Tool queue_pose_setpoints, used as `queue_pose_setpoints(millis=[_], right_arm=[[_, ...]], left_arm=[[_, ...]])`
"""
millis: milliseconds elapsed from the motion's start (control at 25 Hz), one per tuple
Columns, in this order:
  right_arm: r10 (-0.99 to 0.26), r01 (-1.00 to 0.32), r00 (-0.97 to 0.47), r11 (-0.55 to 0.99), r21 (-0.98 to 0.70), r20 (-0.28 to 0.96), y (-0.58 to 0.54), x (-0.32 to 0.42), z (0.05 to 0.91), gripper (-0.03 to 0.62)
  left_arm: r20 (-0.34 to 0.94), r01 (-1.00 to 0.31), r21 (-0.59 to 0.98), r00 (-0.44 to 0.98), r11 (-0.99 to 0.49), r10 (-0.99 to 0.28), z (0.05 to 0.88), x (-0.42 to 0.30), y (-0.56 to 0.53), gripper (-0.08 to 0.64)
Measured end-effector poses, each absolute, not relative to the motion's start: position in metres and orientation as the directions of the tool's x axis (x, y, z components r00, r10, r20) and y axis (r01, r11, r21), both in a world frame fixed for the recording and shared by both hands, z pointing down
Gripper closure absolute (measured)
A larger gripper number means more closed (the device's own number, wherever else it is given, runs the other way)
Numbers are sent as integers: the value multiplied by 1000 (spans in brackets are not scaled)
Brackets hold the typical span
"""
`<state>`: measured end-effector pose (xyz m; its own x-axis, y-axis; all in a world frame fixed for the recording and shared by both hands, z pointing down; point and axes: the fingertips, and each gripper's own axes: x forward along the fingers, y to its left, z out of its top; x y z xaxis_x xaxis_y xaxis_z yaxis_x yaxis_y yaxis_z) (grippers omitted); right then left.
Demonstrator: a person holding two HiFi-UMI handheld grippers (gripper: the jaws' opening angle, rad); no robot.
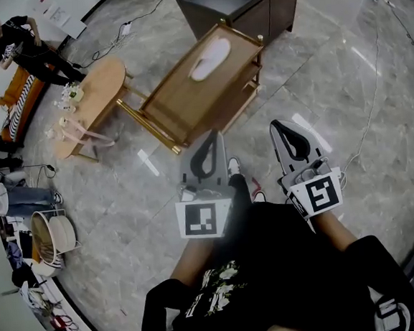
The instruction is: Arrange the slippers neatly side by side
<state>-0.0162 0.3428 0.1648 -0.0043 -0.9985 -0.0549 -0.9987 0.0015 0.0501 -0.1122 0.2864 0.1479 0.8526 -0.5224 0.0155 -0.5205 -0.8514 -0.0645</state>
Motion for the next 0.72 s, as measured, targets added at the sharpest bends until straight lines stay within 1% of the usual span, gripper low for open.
queue_pose_setpoints(millis=[360, 720], right_arm=[[-999, -1000, -6, 6, 6, -34, 314, -3, 178, 595], [-1000, -1000, 11, -12, 8, -29, 272, 12, 177, 595]], left_arm=[[67, -534, -63, 840, -843, -538, 162, -105, 258, 560], [72, -520, -53, 849, -852, -523, 164, -91, 214, 559]])
